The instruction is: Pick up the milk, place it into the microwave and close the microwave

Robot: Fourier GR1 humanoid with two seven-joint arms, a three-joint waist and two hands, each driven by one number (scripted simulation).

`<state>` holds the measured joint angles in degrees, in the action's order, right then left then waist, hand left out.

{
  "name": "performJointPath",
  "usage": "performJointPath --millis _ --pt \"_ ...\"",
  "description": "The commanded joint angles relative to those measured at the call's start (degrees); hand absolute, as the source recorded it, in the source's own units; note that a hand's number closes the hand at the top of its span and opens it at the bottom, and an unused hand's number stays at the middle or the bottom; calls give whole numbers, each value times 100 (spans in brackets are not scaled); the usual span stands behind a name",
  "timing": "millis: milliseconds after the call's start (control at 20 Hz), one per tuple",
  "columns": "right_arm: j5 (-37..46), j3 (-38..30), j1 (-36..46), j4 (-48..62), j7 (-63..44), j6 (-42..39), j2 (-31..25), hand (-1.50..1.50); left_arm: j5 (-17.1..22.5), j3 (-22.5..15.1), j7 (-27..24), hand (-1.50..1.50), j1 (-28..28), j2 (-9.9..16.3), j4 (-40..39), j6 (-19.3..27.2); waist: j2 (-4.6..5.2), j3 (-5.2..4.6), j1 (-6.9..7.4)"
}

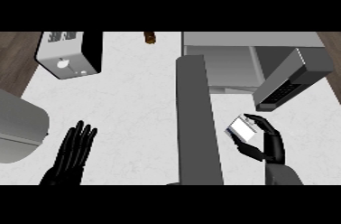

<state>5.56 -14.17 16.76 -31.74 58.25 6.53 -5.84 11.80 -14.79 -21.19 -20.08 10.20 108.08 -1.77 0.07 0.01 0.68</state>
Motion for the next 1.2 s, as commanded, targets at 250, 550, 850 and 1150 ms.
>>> performJointPath --millis 250,550,850,1150 --pt "363 -66 529 1296 458 634 -283 150 303 352 -411 -150 -447 277 97 -533 16 6 46" --pt "505 -212 827 1781 688 1245 -341 150 166 319 -250 -150 -2 73 -236 -408 47 15 72" --pt "25 -390 458 1107 1054 429 44 150 475 834 -525 -150 -266 347 -350 -798 -6 2 -24" --pt "11 -205 571 929 916 121 177 150 580 998 -538 -150 -337 390 -439 -1009 -5 0 -26"
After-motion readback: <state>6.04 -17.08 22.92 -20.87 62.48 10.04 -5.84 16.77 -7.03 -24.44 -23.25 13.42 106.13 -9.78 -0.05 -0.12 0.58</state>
